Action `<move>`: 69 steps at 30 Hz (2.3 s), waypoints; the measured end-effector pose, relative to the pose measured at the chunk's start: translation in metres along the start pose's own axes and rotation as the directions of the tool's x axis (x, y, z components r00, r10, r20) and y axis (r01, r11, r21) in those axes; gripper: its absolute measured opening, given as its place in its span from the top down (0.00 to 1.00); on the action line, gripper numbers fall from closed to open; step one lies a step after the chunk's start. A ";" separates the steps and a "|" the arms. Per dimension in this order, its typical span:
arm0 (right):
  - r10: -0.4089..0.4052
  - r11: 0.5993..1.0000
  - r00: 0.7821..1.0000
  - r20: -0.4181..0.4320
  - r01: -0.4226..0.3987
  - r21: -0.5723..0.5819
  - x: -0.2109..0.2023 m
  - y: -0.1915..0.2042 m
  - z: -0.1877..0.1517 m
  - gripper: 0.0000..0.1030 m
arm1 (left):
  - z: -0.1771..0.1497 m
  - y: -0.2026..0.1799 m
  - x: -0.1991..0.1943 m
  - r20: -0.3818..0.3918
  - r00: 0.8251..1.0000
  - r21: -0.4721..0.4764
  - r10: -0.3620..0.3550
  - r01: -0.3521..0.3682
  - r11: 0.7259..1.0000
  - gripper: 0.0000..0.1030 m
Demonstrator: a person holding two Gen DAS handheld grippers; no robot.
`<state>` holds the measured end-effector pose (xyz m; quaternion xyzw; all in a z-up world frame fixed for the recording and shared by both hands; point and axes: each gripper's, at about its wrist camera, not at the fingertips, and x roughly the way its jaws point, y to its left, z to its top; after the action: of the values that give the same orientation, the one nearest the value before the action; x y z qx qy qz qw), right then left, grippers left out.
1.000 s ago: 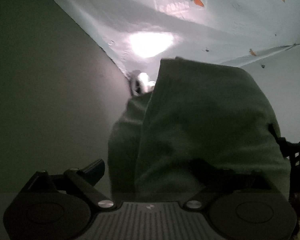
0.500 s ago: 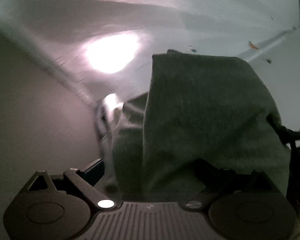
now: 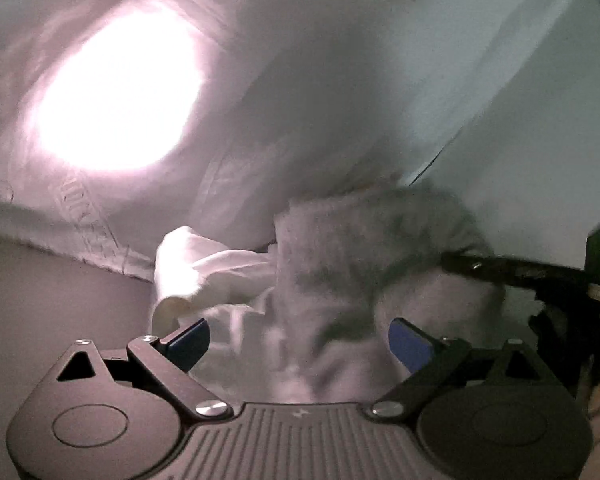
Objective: Fold clothes
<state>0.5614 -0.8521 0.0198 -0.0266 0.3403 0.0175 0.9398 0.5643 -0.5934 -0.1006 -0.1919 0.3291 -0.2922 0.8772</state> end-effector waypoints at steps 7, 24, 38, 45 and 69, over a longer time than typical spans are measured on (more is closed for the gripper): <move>-0.234 0.952 0.965 0.119 0.252 -0.172 0.024 0.030 -0.026 0.54 | 0.006 -0.019 0.056 -0.029 0.995 0.138 0.097 -0.092 0.986 0.07; -0.428 0.857 0.841 0.333 0.494 -0.148 0.006 0.071 -0.057 0.45 | -0.024 -0.031 0.103 -0.108 0.962 0.261 0.251 -0.216 0.941 0.05; -0.308 0.951 0.945 0.110 0.308 0.019 -0.026 0.090 -0.084 0.19 | -0.029 -0.027 -0.015 -0.039 0.960 0.257 0.278 -0.260 0.931 0.06; -0.246 0.967 0.958 0.148 0.234 0.097 -0.099 0.150 -0.112 0.03 | -0.039 -0.031 -0.147 0.136 0.945 0.295 0.297 -0.325 0.899 0.01; -0.050 0.998 0.964 0.262 0.036 0.057 -0.301 0.431 -0.210 0.01 | -0.122 0.016 -0.504 0.334 0.859 0.197 0.388 -0.467 0.862 0.00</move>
<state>0.1740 -0.4399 0.0354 -0.0071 0.2121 -0.0084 0.9772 0.1777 -0.2764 0.0388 -0.0311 0.1915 -0.0999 0.9759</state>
